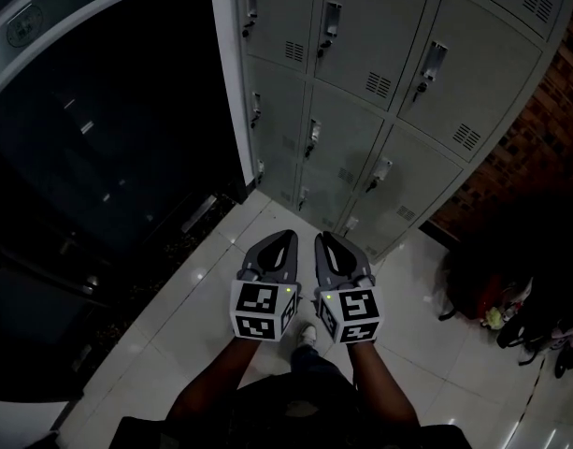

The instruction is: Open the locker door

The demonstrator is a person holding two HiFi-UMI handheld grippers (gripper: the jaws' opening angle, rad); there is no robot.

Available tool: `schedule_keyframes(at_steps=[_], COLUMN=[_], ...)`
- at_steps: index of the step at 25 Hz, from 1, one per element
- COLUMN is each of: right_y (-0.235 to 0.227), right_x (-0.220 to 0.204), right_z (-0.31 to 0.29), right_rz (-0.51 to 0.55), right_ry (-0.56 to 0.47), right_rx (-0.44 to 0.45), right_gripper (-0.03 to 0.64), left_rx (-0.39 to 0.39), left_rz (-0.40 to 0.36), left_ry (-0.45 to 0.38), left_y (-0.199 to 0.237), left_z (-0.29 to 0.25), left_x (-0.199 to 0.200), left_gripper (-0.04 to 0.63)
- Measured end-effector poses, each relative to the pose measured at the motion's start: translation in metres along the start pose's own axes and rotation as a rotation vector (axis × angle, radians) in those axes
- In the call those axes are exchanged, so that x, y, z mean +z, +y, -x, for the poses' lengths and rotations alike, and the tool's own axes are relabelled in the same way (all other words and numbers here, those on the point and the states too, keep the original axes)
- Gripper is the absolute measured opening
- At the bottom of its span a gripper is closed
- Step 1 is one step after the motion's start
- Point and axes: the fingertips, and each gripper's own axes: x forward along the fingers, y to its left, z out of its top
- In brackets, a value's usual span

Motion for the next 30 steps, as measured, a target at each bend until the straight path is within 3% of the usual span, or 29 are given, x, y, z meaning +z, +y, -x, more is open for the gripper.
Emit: schedule_keyframes(at_steps=[17, 30], right_y=[-0.093, -0.121], right_x=[0.019, 0.007], right_z=[-0.061, -0.105], right_rz=[0.023, 0.04], right_ry=[-0.031, -0.043], right_rx=[0.054, 0.064], right_gripper=[0.005, 0.005], left_rx=[0.017, 0.041], left_rz=[-0.026, -0.034], left_ry=[-0.009, -0.044], left_y=[-0.016, 0.0], left_z=[-0.116, -0.159], left_x=[0.034, 0.03], left_gripper=[0.005, 0.005])
